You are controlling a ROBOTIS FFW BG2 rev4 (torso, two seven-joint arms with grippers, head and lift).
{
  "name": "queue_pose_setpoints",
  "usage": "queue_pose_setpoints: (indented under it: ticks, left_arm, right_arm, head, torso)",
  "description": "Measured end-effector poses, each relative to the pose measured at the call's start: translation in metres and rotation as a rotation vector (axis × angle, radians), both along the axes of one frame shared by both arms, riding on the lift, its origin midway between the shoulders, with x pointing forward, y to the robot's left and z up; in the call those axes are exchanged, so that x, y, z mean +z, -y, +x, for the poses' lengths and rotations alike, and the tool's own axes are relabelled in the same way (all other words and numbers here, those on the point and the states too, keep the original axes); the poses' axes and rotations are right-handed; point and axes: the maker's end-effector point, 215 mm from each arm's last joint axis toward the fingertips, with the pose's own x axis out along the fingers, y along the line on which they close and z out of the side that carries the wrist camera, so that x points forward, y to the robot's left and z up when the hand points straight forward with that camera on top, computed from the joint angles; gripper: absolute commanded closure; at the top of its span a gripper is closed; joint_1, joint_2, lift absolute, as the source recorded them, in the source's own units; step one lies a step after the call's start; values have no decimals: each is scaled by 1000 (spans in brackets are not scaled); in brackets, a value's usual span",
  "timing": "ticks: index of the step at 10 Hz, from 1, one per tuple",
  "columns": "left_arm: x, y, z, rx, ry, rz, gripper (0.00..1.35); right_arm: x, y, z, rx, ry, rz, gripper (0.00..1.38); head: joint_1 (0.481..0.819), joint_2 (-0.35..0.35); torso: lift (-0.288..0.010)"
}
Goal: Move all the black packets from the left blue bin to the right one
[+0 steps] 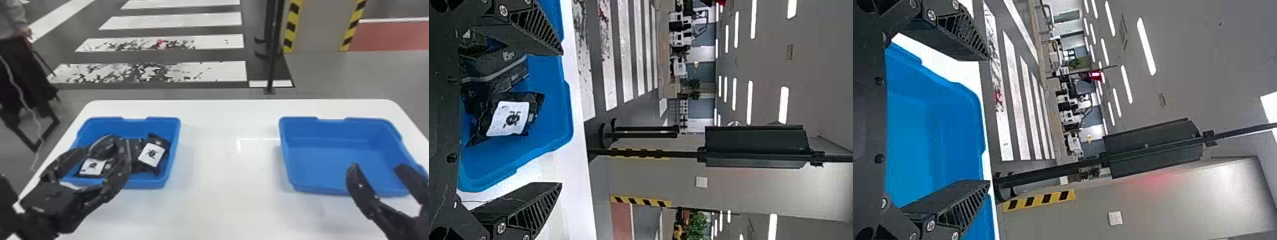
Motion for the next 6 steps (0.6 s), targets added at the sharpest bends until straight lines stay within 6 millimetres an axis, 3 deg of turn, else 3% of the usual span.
queue_pose_setpoints:
  ticks: [3, 6]
  left_arm:
    - [-20, -7, 28, 3, -96, 40, 131]
    - [-59, -6, 62, -10, -217, 45, 144]
  right_arm:
    - [-3, -7, 0, 10, -6, 17, 154]
    - [-5, -11, 0, 16, -9, 29, 154]
  head:
    - [695, 120]
    - [695, 119]
  torso:
    - [-185]
    - [-185]
